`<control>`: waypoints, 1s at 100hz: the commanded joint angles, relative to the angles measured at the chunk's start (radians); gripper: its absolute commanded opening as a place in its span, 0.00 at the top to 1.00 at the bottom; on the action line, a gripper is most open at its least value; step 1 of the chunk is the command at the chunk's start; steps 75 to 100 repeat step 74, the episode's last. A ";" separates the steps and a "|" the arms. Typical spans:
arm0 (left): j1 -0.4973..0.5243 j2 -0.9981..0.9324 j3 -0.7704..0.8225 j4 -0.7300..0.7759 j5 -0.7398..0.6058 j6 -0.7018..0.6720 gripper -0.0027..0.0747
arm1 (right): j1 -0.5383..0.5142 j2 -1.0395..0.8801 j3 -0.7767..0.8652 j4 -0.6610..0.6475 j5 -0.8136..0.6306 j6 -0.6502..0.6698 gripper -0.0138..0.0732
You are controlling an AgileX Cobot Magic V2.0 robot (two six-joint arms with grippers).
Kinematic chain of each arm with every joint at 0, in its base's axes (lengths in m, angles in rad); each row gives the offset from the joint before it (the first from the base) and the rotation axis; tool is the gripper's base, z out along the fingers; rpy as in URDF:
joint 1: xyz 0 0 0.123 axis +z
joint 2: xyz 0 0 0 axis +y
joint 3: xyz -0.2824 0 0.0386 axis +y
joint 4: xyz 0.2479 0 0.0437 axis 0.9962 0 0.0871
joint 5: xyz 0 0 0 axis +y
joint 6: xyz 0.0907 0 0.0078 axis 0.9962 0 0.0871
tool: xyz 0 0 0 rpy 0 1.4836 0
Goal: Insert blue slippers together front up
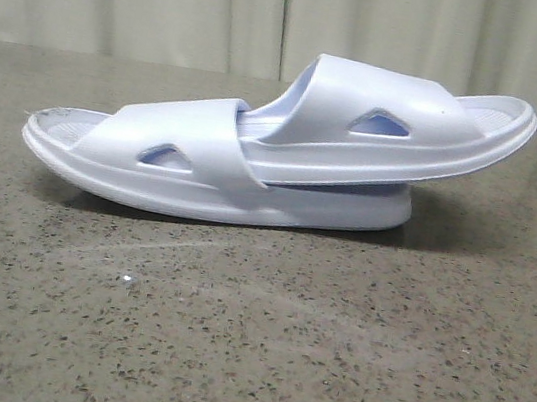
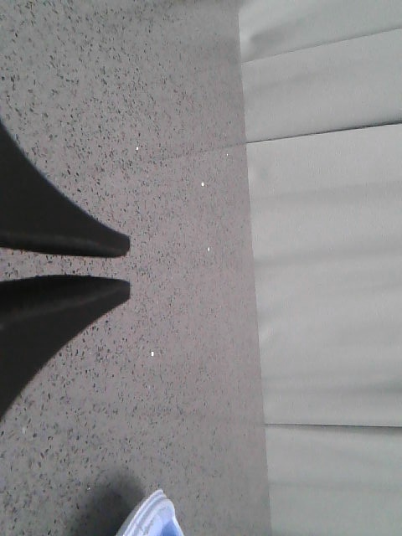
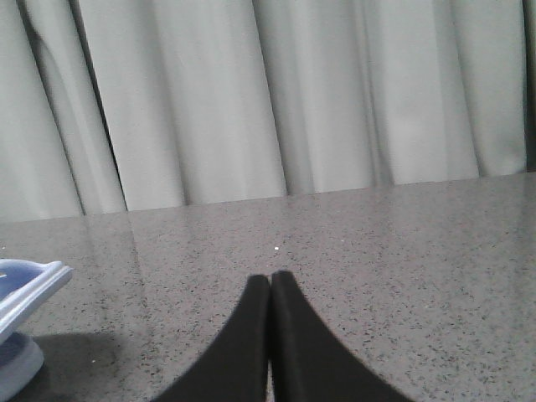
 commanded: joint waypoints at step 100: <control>0.001 -0.028 0.009 -0.001 -0.073 -0.009 0.94 | -0.004 -0.020 0.021 -0.001 -0.072 0.009 0.96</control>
